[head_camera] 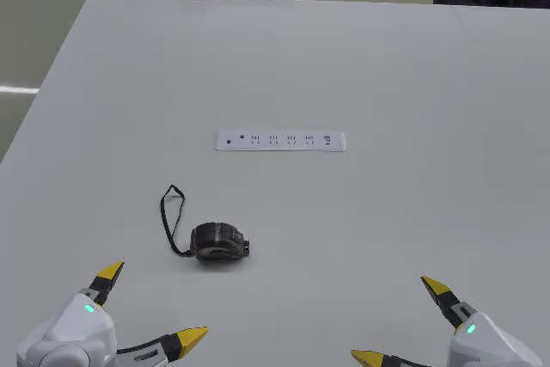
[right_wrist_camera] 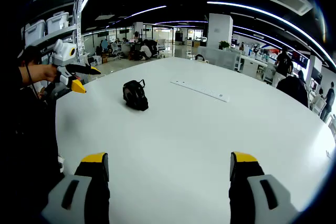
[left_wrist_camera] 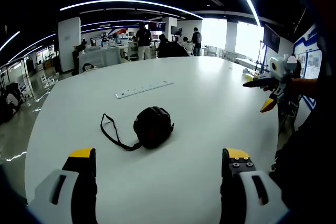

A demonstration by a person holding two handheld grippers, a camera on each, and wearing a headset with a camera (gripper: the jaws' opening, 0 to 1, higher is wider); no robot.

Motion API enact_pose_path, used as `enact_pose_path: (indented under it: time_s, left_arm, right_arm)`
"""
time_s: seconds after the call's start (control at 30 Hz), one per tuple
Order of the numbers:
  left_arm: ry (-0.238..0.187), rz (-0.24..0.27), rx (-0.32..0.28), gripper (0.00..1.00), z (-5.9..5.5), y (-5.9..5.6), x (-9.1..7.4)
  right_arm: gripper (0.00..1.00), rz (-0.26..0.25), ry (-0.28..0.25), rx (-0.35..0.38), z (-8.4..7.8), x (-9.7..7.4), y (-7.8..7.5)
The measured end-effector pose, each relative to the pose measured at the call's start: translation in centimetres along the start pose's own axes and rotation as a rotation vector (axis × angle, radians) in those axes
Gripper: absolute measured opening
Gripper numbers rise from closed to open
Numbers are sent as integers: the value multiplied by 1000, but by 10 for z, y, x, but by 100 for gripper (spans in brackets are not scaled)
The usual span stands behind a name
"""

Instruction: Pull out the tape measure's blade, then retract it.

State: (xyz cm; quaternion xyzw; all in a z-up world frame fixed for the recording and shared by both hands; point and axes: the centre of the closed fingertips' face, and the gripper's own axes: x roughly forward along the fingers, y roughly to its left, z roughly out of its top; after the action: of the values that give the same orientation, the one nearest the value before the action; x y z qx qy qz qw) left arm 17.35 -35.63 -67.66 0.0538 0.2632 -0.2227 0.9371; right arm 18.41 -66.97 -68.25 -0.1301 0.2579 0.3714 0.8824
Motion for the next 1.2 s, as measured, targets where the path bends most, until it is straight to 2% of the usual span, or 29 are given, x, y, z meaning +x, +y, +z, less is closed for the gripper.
enact_pose_path:
  time_s: [0.47,0.67,0.97,1.2]
  left_arm:
    - [-2,9,-1,99,1,-1,-2]
    - [0,5,2,99,4,-6,1]
    - [-1,35,-21,99,6,-4,6]
    - [1,24,-6,99,6,-7,9]
  right_arm:
    - [98,8,-5,1,2,1,2]
    - [98,13,-3,-1,1,2,0]
    - [97,17,-4,-7,1,4,-4]
    - [97,39,3,-21,2,7,-3]
